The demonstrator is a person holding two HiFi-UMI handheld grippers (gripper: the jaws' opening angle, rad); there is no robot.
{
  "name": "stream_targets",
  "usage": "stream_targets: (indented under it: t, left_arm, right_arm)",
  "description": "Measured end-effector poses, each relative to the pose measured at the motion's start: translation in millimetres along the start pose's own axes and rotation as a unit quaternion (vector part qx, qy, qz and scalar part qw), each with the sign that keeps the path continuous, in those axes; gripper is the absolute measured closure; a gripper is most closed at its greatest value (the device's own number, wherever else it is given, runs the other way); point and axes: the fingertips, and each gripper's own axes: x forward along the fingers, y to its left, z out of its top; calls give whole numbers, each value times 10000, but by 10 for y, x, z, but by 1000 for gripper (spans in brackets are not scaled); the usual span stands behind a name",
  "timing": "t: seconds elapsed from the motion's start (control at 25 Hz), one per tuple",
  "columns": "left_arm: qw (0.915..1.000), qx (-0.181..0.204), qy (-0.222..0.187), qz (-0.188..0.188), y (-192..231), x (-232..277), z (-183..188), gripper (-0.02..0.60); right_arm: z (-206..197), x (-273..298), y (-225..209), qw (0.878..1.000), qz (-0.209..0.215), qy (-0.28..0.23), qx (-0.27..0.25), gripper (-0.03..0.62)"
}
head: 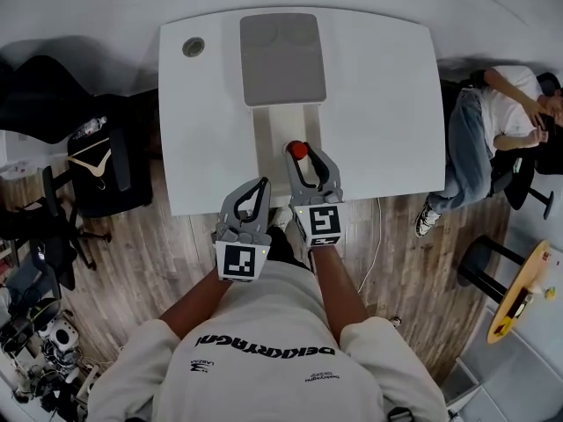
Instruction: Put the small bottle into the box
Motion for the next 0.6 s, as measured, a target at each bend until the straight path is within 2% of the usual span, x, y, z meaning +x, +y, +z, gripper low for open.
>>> stream_targets:
  t: [0.6]
  left_arm:
    - [10000,-29,89,23,62,62,-49,574]
  right_arm:
    - [-145,283,-2,9998,168,73,-108,459]
